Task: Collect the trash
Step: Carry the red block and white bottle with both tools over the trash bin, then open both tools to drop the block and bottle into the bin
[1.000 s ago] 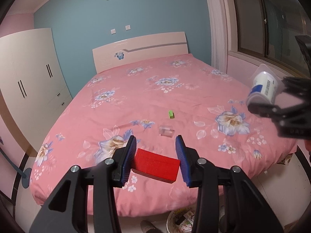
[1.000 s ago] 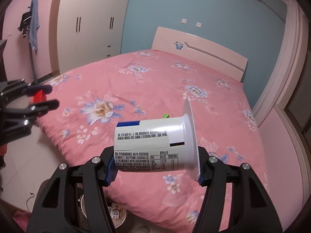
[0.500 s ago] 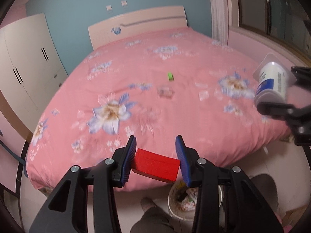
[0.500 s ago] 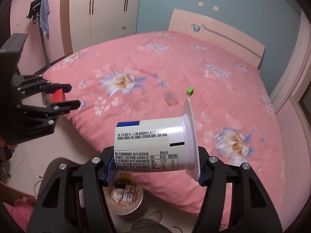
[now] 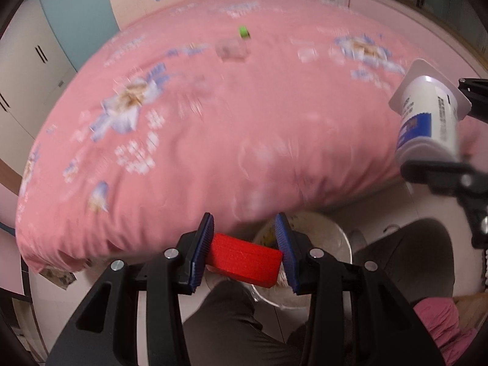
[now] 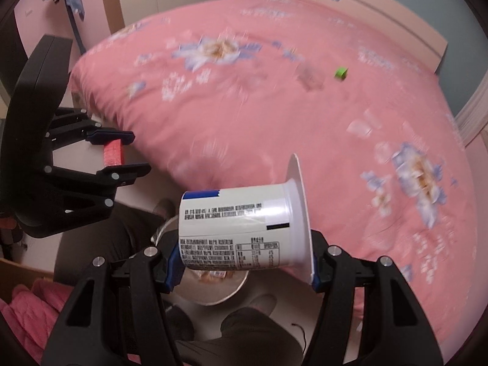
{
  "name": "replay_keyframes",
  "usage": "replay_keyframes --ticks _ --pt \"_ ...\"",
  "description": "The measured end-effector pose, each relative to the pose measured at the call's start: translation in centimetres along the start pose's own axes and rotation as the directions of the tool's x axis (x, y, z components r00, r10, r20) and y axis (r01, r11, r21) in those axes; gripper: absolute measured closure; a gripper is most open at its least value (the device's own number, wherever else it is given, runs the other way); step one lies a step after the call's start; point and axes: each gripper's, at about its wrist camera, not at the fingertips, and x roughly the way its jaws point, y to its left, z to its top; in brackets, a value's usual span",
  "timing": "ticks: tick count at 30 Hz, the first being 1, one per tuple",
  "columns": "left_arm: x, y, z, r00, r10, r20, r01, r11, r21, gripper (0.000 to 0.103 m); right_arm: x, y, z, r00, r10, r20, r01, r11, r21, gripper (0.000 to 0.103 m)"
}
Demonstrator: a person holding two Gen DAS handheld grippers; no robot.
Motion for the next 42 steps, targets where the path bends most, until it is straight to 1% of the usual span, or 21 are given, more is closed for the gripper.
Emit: replay_keyframes --ticks 4,9,15,20,23,28,33,35,38,42 --pt "2.7 -0.8 -1.5 0.998 -0.021 -0.06 0.021 1.0 0.006 0.059 2.8 0.6 -1.4 0.998 0.033 -0.06 -0.033 0.999 0.001 0.042" --pt "5.5 -1.6 -3.0 0.992 -0.038 -0.123 0.039 0.999 0.012 0.059 6.2 1.2 -3.4 0.989 0.06 -0.138 -0.06 0.998 0.001 0.042" --pt "8.9 -3.0 -4.7 0.979 -0.057 -0.198 0.061 0.998 0.019 0.059 10.2 2.2 -5.7 0.971 0.096 -0.218 -0.098 0.995 0.003 0.042" --pt "11.8 -4.1 -6.4 0.962 -0.075 -0.263 0.082 0.997 0.016 0.059 13.5 2.9 -7.4 0.952 0.125 -0.279 -0.126 0.992 0.015 0.042" --pt "13.9 -4.3 -7.3 0.946 -0.098 -0.31 0.099 0.995 -0.015 0.059 16.0 3.1 -8.3 0.935 0.152 -0.321 -0.148 0.988 0.037 0.042" --pt "17.6 -4.1 -8.6 0.912 -0.157 -0.38 0.123 0.986 -0.11 0.059 19.2 3.3 -10.0 0.908 0.195 -0.37 -0.172 0.98 0.096 0.042" --pt "20.9 -3.8 -9.7 0.88 -0.187 -0.436 0.111 0.975 -0.194 0.059 22.8 3.1 -11.7 0.881 0.234 -0.411 -0.184 0.97 0.158 0.042" --pt "22.2 -3.8 -10.2 0.864 -0.194 -0.464 0.102 0.971 -0.215 0.059 24.0 2.8 -12.4 0.871 0.25 -0.422 -0.184 0.964 0.191 0.042" --pt "24.1 -3.9 -10.9 0.839 -0.22 -0.498 0.099 0.961 -0.258 0.059 26.1 2.7 -13.5 0.853 0.283 -0.44 -0.188 0.951 0.246 0.042" --pt "26.4 -3.9 -11.1 0.816 -0.266 -0.512 0.103 0.941 -0.323 0.059 28.4 3.2 -14.7 0.838 0.29 -0.463 -0.18 0.947 0.267 0.042"
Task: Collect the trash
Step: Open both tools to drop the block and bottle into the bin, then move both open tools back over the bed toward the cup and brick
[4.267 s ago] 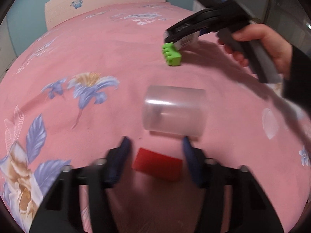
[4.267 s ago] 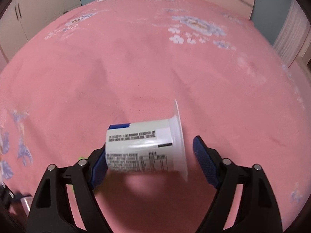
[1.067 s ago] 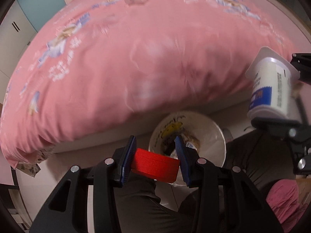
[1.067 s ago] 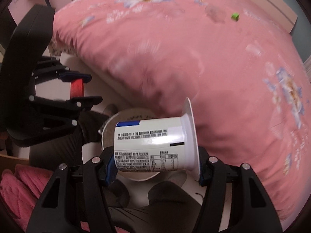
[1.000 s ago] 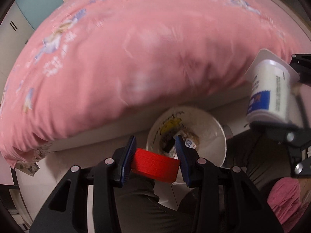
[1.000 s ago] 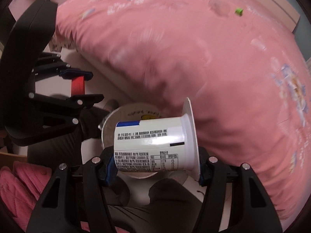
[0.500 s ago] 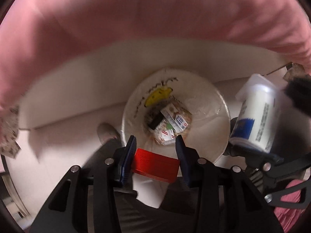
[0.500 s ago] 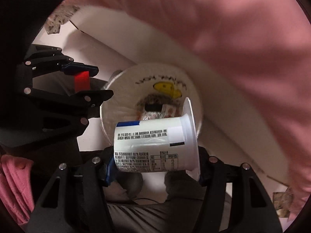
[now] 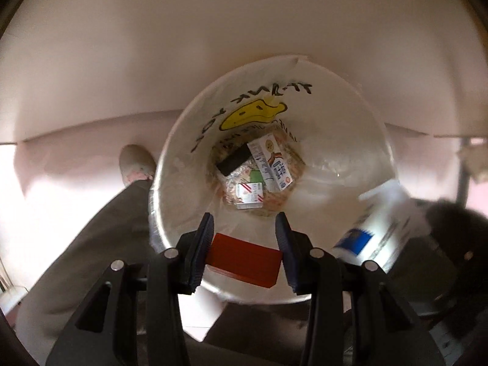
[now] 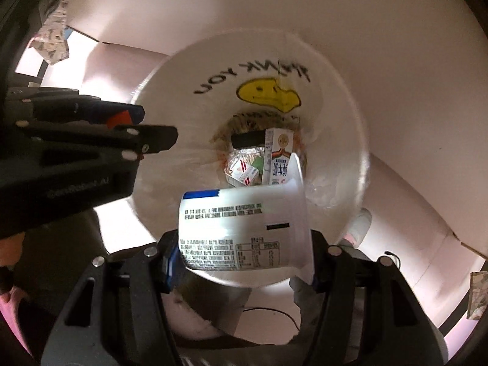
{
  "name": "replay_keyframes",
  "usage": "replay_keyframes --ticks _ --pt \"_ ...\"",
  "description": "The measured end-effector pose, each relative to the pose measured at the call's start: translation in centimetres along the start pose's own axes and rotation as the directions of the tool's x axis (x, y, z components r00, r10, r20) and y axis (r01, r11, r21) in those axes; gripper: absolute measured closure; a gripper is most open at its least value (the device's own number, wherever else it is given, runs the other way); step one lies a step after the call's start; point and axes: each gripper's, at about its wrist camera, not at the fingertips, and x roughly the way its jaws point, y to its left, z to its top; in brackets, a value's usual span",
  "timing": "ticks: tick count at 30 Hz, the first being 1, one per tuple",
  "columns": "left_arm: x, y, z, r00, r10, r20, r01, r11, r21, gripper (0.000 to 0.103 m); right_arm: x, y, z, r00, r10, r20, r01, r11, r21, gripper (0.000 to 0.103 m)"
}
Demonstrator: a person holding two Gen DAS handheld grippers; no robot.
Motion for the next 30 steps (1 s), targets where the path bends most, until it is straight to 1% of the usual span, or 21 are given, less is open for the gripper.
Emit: replay_keyframes --ticks 1,7,12,15,16,17,18,26,30 --pt "0.4 0.0 0.3 1.0 -0.007 -0.004 0.007 1.0 -0.013 0.059 0.5 0.3 0.2 1.0 -0.001 -0.003 0.001 1.0 0.006 0.042" --pt "2.7 0.1 1.7 0.998 -0.043 -0.042 0.04 0.997 -0.059 0.059 2.5 -0.8 1.2 1.0 0.022 -0.019 -0.021 0.998 0.063 0.042" --pt "4.5 0.4 2.4 0.994 -0.076 -0.082 0.068 0.992 -0.104 0.058 4.1 -0.6 1.8 0.999 0.031 -0.039 -0.028 0.998 0.057 0.041" --pt "5.3 0.5 2.6 0.991 -0.086 -0.106 0.073 0.989 -0.126 0.058 4.5 -0.9 2.1 0.998 0.048 -0.037 -0.044 0.995 0.087 0.04" --pt "5.5 0.5 2.7 0.989 -0.087 -0.12 0.071 0.989 -0.132 0.05 4.5 -0.9 2.2 0.998 0.048 -0.036 -0.044 0.995 0.093 0.04" --pt "5.6 0.5 2.7 0.988 -0.089 -0.126 0.071 0.988 -0.138 0.042 4.5 -1.0 2.3 0.998 0.051 -0.035 -0.047 0.994 0.1 0.035" --pt "5.5 0.5 2.6 0.988 -0.09 -0.124 0.072 0.987 -0.141 0.04 4.5 -1.0 2.4 0.998 0.052 -0.036 -0.048 0.993 0.106 0.032" --pt "4.3 0.3 1.9 0.992 -0.076 -0.1 0.063 0.99 -0.124 0.04 3.5 -1.3 1.7 0.997 0.066 -0.029 -0.062 0.99 0.125 0.032" --pt "3.1 0.1 1.1 0.996 -0.041 -0.081 0.034 0.996 -0.088 0.04 1.9 -0.9 0.6 0.998 0.065 -0.003 -0.065 0.993 0.099 0.032"
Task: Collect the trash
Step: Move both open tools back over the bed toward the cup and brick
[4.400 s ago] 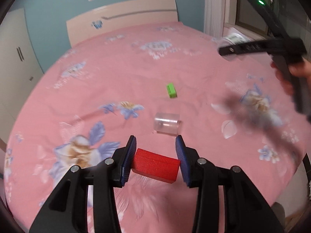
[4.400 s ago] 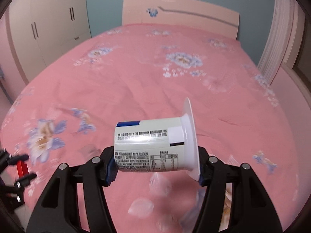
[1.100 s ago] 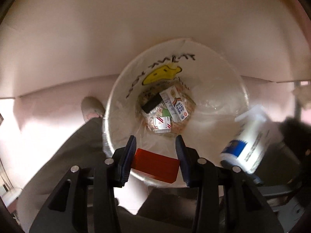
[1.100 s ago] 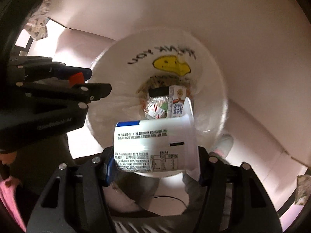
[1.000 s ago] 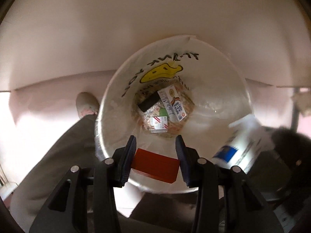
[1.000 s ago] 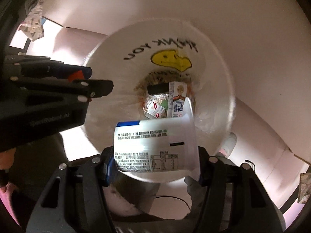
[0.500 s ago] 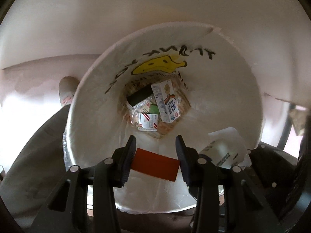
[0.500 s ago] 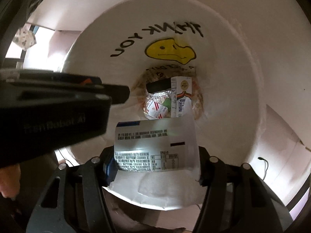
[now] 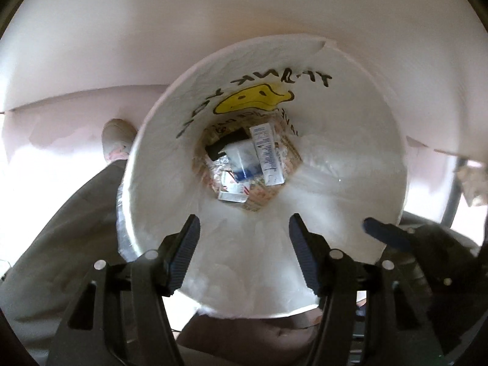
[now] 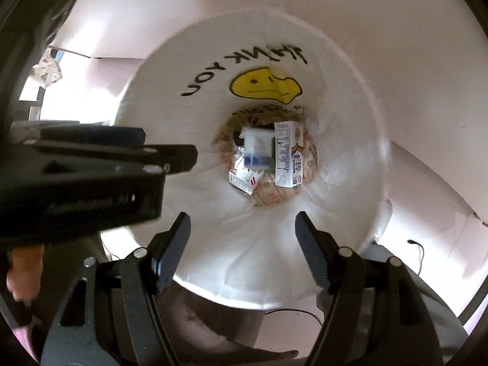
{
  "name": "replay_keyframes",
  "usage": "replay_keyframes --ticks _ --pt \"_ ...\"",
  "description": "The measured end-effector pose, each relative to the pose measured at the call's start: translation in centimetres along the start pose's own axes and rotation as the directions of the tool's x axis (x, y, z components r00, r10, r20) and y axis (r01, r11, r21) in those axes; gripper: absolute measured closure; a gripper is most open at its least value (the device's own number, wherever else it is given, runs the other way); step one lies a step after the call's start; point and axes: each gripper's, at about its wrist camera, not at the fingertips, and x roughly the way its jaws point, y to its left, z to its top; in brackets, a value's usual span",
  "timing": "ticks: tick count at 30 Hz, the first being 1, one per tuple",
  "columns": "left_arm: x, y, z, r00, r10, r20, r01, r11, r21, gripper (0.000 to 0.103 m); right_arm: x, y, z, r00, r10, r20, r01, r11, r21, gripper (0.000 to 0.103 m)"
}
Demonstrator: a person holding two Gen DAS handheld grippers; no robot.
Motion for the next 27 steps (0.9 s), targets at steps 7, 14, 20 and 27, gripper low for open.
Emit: replay_keyframes --ticks 7,14,20,27 --pt "-4.3 -0.8 -3.3 0.992 0.071 0.103 -0.085 0.987 0.138 0.04 -4.4 1.3 -3.1 0.998 -0.048 0.048 0.052 0.996 -0.078 0.032" --pt "-10.1 -1.8 -7.2 0.966 0.076 0.248 -0.143 0.954 0.262 0.04 -10.3 2.9 -6.8 0.982 -0.112 0.15 0.134 0.98 -0.148 0.032" --pt "-17.1 -3.4 -9.8 0.924 0.009 0.383 -0.146 0.933 0.33 0.029 -17.1 3.1 -8.5 0.949 -0.138 0.283 0.182 0.974 -0.133 0.032" --pt "-25.6 -4.8 -11.2 0.824 -0.023 0.566 -0.219 0.908 0.357 0.013 -25.3 2.7 -8.3 0.878 -0.19 0.439 0.248 0.966 -0.078 0.027"
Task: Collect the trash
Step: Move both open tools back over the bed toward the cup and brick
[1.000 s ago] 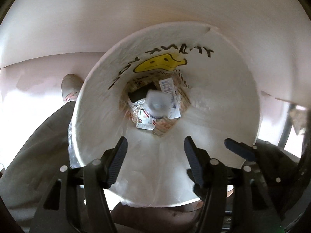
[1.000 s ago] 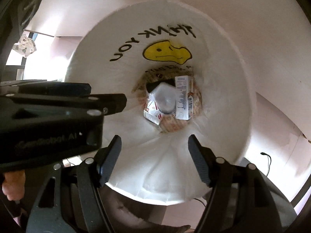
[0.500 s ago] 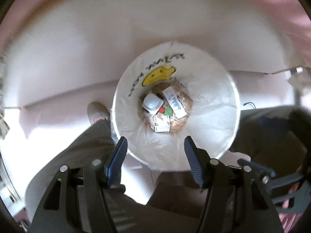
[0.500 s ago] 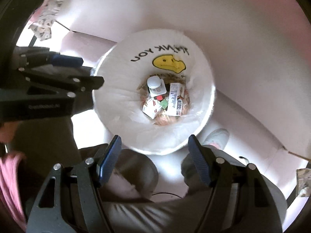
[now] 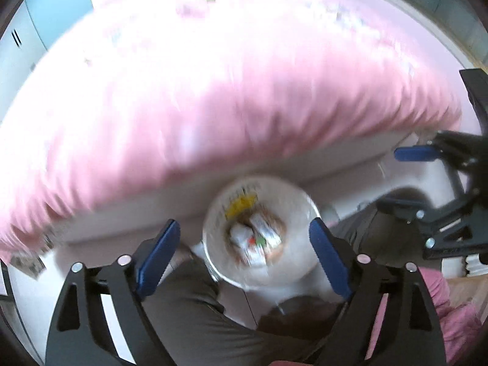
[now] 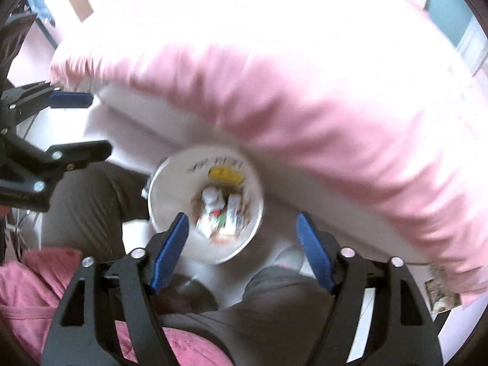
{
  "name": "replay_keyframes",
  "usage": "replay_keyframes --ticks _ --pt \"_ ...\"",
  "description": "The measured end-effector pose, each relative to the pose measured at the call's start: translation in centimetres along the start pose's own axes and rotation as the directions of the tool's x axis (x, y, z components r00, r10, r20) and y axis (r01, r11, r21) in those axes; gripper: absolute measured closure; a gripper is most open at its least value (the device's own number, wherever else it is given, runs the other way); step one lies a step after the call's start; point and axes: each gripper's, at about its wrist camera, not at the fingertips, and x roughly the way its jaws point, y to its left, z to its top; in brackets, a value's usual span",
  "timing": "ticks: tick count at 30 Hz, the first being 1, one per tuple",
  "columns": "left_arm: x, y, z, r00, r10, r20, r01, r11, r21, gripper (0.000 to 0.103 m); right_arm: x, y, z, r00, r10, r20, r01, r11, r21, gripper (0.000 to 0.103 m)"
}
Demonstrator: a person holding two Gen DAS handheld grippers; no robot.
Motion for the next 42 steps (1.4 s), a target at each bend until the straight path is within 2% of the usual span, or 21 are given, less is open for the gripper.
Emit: replay_keyframes --ticks 4,8,14,21,24,29,34,42 --pt "-3.4 0.7 2.9 0.994 0.028 0.102 -0.031 0.999 0.021 0.011 -3.6 -1.6 3.1 0.995 -0.035 0.094 0.033 0.999 0.016 0.024" --pt "-5.4 1.1 5.9 0.984 0.052 0.172 -0.061 0.997 0.047 0.01 -7.3 -3.1 7.2 0.978 -0.072 0.194 0.069 0.997 0.022 0.023" --pt "-5.7 2.0 10.1 0.969 0.077 0.233 -0.095 0.993 0.069 0.01 -10.5 -5.3 14.0 0.942 -0.142 0.303 0.135 0.99 0.046 0.021" --pt "-4.3 4.0 16.5 0.957 0.089 0.277 -0.115 0.99 0.078 0.01 -10.1 -8.5 22.8 0.917 -0.173 0.359 0.156 0.985 0.077 0.021" --pt "-2.8 5.1 19.6 0.952 0.097 0.29 -0.124 0.989 0.079 0.01 -9.0 -10.1 26.7 0.919 -0.157 0.361 0.13 0.987 0.097 0.021" --pt "1.0 7.1 24.0 0.96 0.078 0.268 -0.101 0.992 0.073 0.01 -6.0 -11.8 33.0 0.921 -0.163 0.355 0.14 0.986 0.09 0.021" --pt "5.2 8.7 27.6 0.965 0.077 0.252 -0.093 0.994 0.052 0.01 -1.5 -13.3 38.6 0.937 -0.142 0.32 0.113 0.988 0.109 0.021" --pt "11.3 10.5 31.7 0.971 0.057 0.23 -0.069 0.997 0.044 0.01 7.5 -16.4 45.3 0.969 -0.12 0.218 0.079 0.979 0.187 0.021"
